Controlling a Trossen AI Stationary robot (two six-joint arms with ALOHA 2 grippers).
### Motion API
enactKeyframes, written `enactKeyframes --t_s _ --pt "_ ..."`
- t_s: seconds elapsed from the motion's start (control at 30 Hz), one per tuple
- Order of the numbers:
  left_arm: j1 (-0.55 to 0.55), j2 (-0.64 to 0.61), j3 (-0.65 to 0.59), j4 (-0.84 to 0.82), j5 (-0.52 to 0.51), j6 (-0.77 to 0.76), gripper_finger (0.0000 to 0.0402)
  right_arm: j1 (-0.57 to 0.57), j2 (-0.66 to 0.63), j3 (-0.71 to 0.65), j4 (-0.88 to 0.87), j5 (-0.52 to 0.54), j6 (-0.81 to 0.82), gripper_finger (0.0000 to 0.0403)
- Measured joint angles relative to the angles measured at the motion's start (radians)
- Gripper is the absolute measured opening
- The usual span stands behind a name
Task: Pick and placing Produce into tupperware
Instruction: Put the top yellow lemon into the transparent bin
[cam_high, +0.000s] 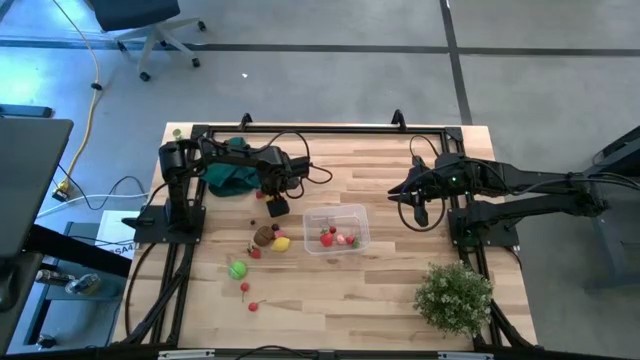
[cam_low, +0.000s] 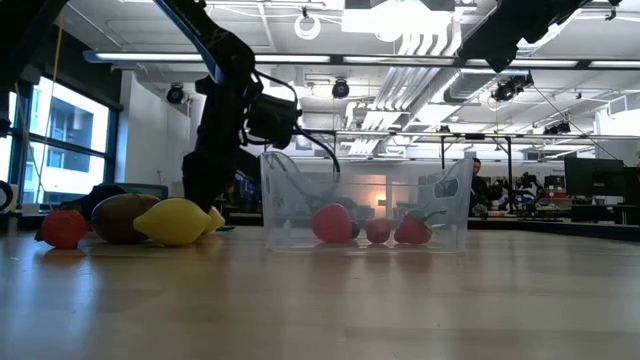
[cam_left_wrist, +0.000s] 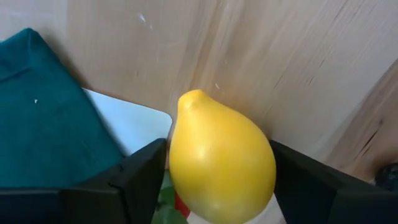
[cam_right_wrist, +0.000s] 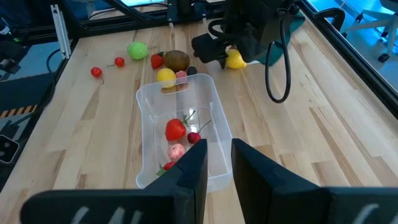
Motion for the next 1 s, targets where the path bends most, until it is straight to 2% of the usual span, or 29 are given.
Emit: enactKeyframes --t_s 0.33,0.63,0.87,1.0 --pt "0.000 0.000 0.003 0.011 0.000 -0.001 0.0202 0.000 0.000 0.000 0.000 0.000 0.000 0.0062" --pt "0.001 0.005 0.045 0.045 -0.008 -0.001 0.0219 0.000 0.000 0.000 0.000 0.000 0.000 0.0062" --pt "0.001 0.005 0.105 0.021 0.010 0.016 0.0197 0.000 0.000 0.000 0.000 0.000 0.000 0.0062" --pt "0.001 0.005 0.152 0.017 0.036 0.037 0.0206 0.000 0.000 0.000 0.000 0.000 0.000 0.0062"
